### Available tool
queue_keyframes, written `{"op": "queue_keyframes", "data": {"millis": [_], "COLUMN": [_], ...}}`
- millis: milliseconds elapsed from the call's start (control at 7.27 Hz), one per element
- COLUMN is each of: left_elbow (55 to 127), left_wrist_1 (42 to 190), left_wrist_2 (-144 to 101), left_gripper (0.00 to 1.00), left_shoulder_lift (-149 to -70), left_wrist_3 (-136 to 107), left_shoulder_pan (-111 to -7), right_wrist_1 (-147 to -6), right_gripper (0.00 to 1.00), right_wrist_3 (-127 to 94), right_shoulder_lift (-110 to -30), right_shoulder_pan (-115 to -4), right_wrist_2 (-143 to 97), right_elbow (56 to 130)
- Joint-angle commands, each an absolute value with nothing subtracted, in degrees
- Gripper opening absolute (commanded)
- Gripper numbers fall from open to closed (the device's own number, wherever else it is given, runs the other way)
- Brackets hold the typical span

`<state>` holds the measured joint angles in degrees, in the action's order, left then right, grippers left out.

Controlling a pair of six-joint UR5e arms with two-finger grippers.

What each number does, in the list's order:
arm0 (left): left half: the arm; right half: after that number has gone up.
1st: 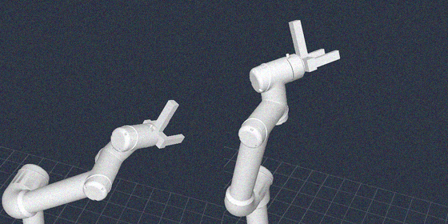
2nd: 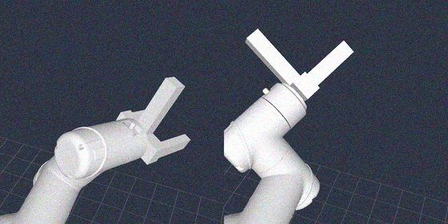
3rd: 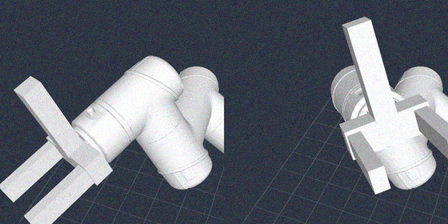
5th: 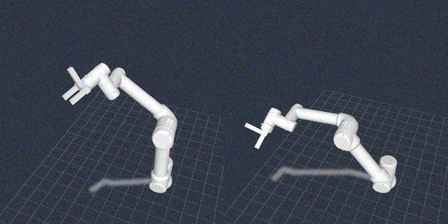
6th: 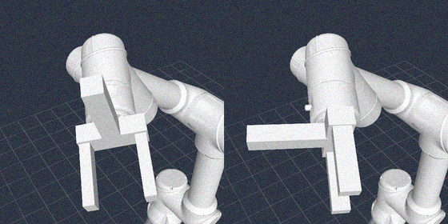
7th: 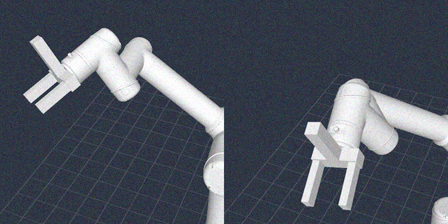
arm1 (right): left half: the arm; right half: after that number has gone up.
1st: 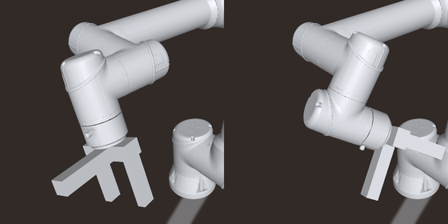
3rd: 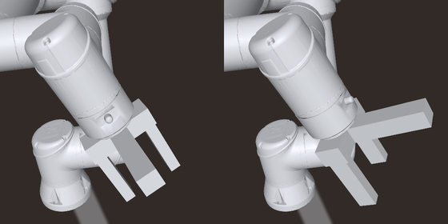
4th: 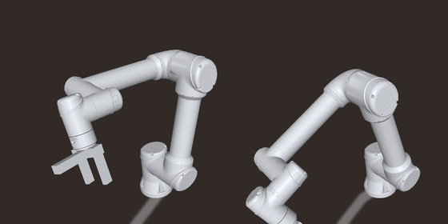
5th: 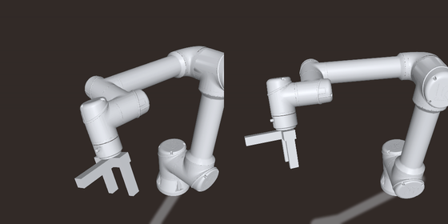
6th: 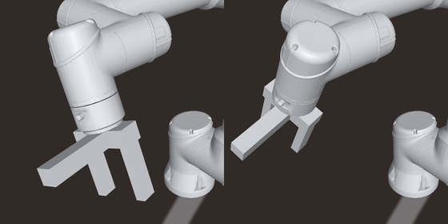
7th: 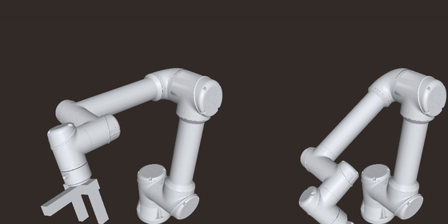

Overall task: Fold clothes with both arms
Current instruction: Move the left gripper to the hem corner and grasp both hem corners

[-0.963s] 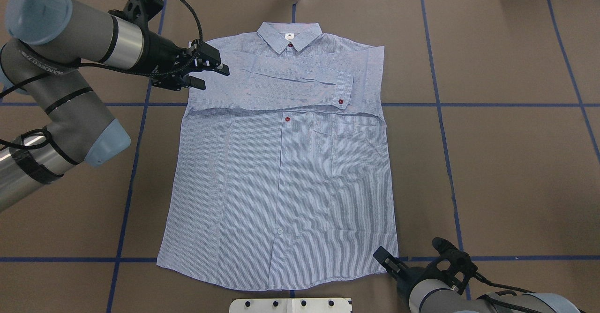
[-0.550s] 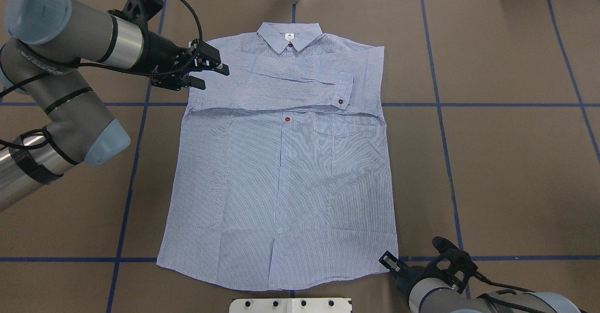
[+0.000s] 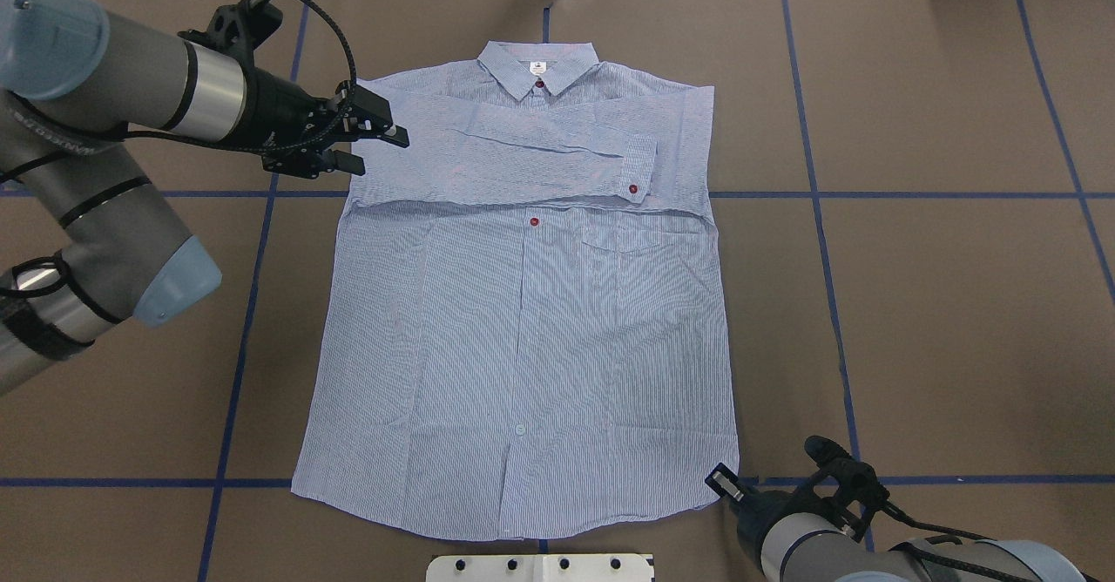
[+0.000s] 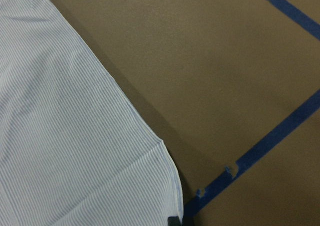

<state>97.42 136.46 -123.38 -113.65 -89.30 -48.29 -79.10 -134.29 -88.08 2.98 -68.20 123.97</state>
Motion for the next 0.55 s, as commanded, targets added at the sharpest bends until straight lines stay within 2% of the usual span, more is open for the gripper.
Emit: {"op": "queue_keyframes", "data": {"millis": [0,275,413], "left_elbow": [108.06,110.12,113.87], "left_wrist_1": [136.06,130.21,124.60], "left_wrist_2": [-114.91,-103.08,-101.36], "left_gripper": [0.77,0.76,0.75], "left_shoulder_lift": [-100.17,-94.41,-93.44], "left_wrist_3": [-90.00,-90.00,-90.26], "left_shoulder_pan": [-42.50,-32.58,-29.13], "right_wrist_1": [-79.19,-79.19,-79.19], "right_gripper": [0.00,0.00,0.00], "right_wrist_3": [-134.12,-133.95,-133.95], "right_shoulder_lift": [-88.50,-88.77,-88.77], "right_shoulder_pan": [2.03,1.32,1.41], "right_wrist_2": [-68.46,-68.55,-68.55], "right_elbow": [126.19,127.18,127.09]}}
